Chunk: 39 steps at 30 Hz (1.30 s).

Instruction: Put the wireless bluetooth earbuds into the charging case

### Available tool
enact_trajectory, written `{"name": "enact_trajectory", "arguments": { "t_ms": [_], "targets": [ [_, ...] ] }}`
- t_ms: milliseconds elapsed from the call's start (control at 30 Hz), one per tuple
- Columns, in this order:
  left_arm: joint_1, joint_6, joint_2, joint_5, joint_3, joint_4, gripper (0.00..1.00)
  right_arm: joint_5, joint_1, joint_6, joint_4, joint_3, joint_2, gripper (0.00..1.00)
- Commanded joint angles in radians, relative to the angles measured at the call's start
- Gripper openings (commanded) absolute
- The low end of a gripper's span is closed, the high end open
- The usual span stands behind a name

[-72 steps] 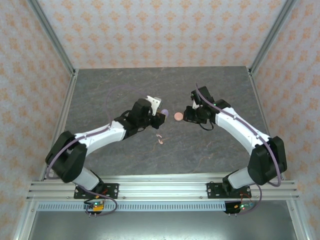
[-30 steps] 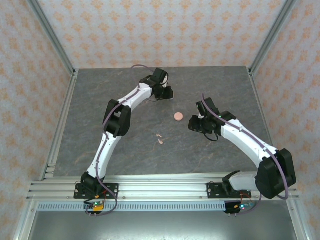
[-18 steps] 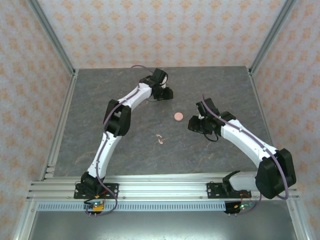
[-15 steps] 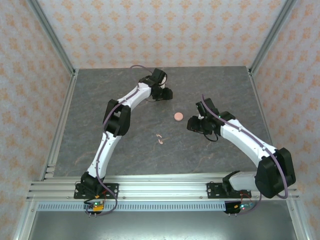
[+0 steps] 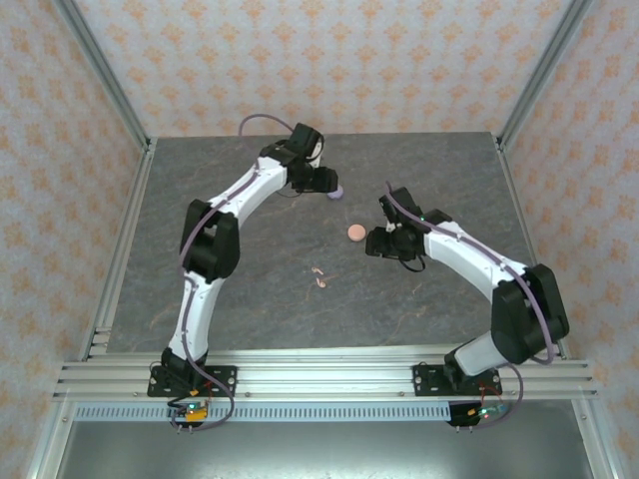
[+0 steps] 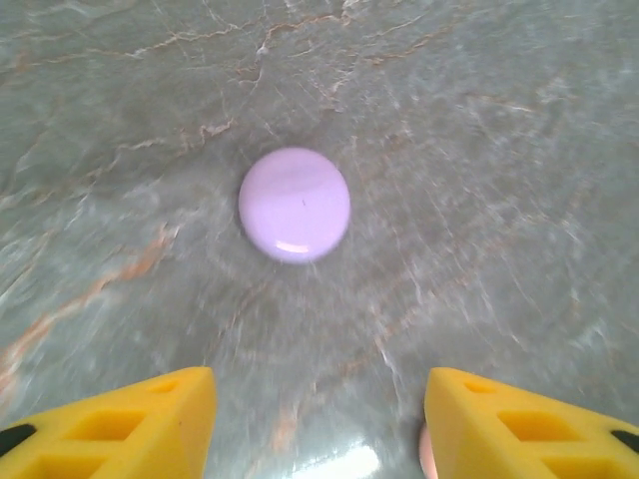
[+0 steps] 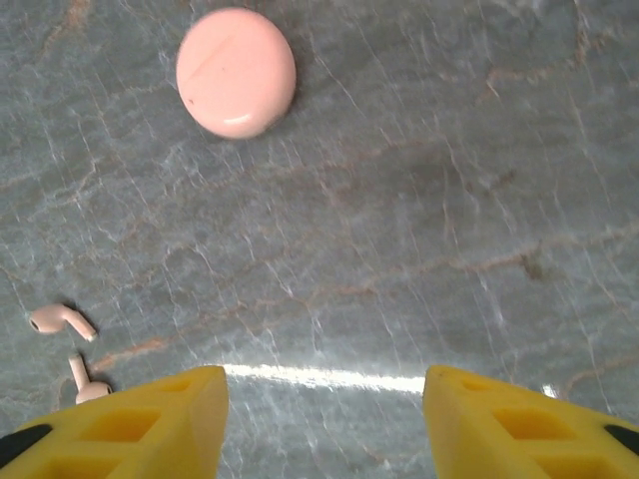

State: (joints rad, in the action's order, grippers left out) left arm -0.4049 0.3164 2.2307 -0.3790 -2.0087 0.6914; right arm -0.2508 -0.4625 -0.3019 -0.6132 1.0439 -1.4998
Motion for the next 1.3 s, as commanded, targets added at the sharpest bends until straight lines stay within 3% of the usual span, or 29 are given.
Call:
{"name": "enact_trajectory", "arguments": {
  "t_ms": [0,200,400,800,1267],
  "targets": [
    [0.006,0.032,-0.155,0.033,0.169,-0.062,0.55,0.024,0.013,0.061,-0.011,0.071,-0.067,0.54],
    [-0.021,0.143,-0.362,0.046,0.497,-0.192,0.48,-0.032,0.053,0.098,-0.018,0.203,-0.222,0.43],
    [-0.082,0.206,-0.434,0.07,0.651,-0.261,0.43,-0.097,0.09,0.124,-0.053,0.351,-0.369,0.28],
    [-0.135,0.275,-0.374,0.04,0.714,-0.341,0.36,-0.036,0.104,0.135,-0.164,0.589,-0.586,0.15],
    [-0.151,0.317,-0.287,0.028,0.717,-0.389,0.33,-0.036,0.104,0.141,-0.202,0.643,-0.661,0.13]
  ]
}}
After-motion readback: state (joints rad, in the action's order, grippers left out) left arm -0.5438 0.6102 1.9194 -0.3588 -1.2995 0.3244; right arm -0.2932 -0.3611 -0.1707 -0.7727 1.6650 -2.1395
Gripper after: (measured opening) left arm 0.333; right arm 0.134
